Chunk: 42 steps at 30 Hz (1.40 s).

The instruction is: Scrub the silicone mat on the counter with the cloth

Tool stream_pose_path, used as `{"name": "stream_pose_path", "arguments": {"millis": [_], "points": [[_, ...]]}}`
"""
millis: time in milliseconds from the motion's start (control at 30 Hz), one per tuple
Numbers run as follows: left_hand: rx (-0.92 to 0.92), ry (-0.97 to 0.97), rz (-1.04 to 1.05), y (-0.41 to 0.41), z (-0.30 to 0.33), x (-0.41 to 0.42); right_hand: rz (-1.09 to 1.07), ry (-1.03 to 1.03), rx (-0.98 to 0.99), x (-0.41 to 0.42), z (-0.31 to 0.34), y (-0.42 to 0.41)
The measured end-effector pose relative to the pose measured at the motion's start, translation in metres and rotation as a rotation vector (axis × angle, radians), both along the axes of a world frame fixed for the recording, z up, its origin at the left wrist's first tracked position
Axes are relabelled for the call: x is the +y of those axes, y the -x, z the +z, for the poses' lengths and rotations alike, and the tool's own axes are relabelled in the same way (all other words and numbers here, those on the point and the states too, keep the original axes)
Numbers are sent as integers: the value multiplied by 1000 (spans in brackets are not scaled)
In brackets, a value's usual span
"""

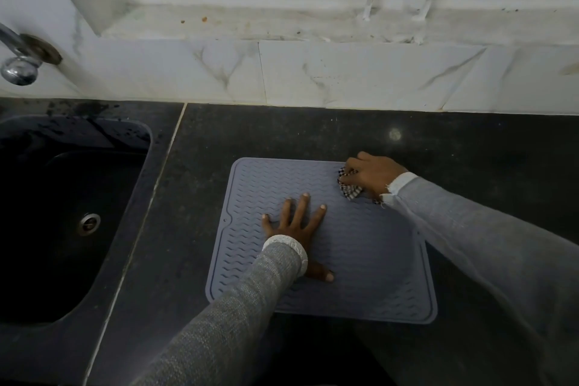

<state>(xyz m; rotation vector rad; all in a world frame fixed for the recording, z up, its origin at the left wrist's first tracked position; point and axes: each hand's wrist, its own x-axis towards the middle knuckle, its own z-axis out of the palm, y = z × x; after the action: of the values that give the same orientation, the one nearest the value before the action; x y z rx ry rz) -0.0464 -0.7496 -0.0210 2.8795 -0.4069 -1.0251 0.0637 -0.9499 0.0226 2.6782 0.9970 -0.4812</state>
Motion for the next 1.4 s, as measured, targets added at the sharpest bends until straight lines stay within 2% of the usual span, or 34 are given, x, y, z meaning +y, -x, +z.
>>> {"name": "stream_pose_path", "arguments": {"millis": [67, 167, 267, 500, 700, 833, 1067, 1200, 1267, 1400], "points": [[-6, 2, -2, 0, 0, 0, -62, -83, -18, 18, 5, -1], [-2, -9, -5, -1, -1, 0, 12, -140, -63, 56, 2, -1], [5, -22, -11, -1, -1, 0, 38, -79, -40, 70, -4, 0], [-3, 7, -4, 0, -2, 1, 68, 86, 3, 14, 3, 1], [7, 6, -6, -2, -2, 0, -3, -101, -12, 64, 12, -3], [5, -19, -4, -2, -5, 0, 100, -17, -36, 82, 1, 2], [-9, 12, -7, -1, -2, 1, 62, 97, 27, 24, 10, 0], [-5, 3, -7, 0, -2, 1, -35, -27, 16, 49, 15, -2], [8, -7, -12, -1, -2, 0, -10, -86, -26, 73, 11, 0], [17, -12, -10, -1, -1, 0, 58, 26, -44, 84, 4, 4]]}}
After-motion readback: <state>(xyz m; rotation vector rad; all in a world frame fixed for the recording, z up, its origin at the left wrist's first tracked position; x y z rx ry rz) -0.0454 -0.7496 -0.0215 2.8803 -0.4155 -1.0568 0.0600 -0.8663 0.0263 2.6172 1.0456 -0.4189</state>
